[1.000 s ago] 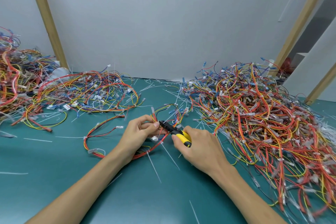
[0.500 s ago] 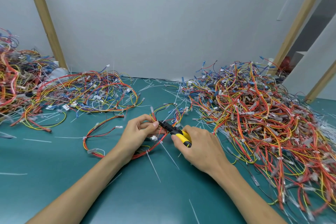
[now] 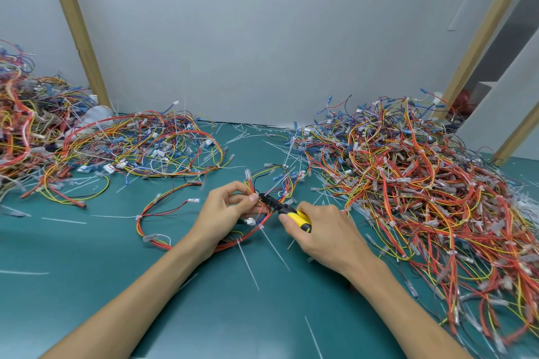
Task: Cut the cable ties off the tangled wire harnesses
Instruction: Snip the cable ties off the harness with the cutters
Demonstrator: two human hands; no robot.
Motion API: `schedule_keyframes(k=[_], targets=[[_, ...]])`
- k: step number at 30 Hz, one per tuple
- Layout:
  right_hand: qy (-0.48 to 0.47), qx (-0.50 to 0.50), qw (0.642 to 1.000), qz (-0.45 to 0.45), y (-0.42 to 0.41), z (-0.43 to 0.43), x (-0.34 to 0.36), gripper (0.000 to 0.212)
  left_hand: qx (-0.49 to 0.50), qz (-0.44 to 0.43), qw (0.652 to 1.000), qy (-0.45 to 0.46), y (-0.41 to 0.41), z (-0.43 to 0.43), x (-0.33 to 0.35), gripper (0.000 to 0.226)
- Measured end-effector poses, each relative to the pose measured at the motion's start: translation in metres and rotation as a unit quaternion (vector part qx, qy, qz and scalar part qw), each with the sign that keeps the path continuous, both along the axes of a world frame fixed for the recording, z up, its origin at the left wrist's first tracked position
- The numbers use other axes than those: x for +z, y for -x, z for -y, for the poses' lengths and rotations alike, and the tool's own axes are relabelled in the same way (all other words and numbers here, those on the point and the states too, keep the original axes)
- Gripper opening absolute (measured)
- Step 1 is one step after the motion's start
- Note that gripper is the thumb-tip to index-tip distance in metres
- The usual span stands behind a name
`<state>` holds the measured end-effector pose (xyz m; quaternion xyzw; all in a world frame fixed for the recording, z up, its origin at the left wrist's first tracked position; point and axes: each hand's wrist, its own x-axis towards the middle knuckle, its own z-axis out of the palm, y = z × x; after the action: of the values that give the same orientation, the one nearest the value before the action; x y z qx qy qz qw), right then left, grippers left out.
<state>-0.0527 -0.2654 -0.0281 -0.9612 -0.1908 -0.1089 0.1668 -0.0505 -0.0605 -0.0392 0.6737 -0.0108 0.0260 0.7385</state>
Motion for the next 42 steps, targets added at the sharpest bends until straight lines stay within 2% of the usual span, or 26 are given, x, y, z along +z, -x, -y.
schedule_keyframes(k=[5, 9, 11, 13, 21, 28, 32, 37, 42], targets=[[-0.014, -0.001, 0.999, -0.031, 0.0, -0.001, 0.005, 0.059, -0.004, 0.007, 1.0, -0.001, 0.001, 0.0, 0.001, 0.008], [-0.062, 0.009, 0.988, -0.139, -0.001, 0.002, 0.011, 0.069, -0.005, 0.013, 1.0, -0.012, 0.002, -0.001, 0.002, 0.006], [-0.102, 0.009, 0.974, -0.2, 0.001, 0.002, 0.012, 0.067, -0.004, 0.014, 1.0, -0.016, 0.002, -0.001, 0.002, 0.006], [-0.117, 0.005, 0.969, -0.219, 0.001, 0.001, 0.012, 0.063, -0.004, 0.013, 1.0, -0.02, 0.001, -0.001, 0.002, 0.007], [-0.11, -0.008, 0.97, -0.215, 0.004, -0.003, 0.012, 0.062, -0.002, 0.015, 0.999, -0.032, 0.001, -0.001, 0.0, 0.007], [-0.082, -0.019, 0.978, -0.19, 0.006, -0.005, 0.014, 0.071, 0.001, 0.009, 0.999, -0.039, 0.001, -0.001, 0.001, 0.006], [-0.118, -0.017, 0.97, -0.211, 0.005, -0.004, 0.014, 0.066, 0.011, 0.007, 0.999, -0.036, 0.002, 0.0, 0.001, 0.006], [-0.037, -0.039, 0.995, -0.083, 0.007, -0.007, 0.01, 0.066, 0.029, 0.005, 0.999, -0.025, 0.001, 0.0, 0.0, 0.01], [-0.022, -0.023, 0.997, -0.067, 0.009, -0.009, 0.007, 0.065, 0.05, 0.003, 0.998, -0.029, -0.001, 0.003, -0.001, 0.011]])
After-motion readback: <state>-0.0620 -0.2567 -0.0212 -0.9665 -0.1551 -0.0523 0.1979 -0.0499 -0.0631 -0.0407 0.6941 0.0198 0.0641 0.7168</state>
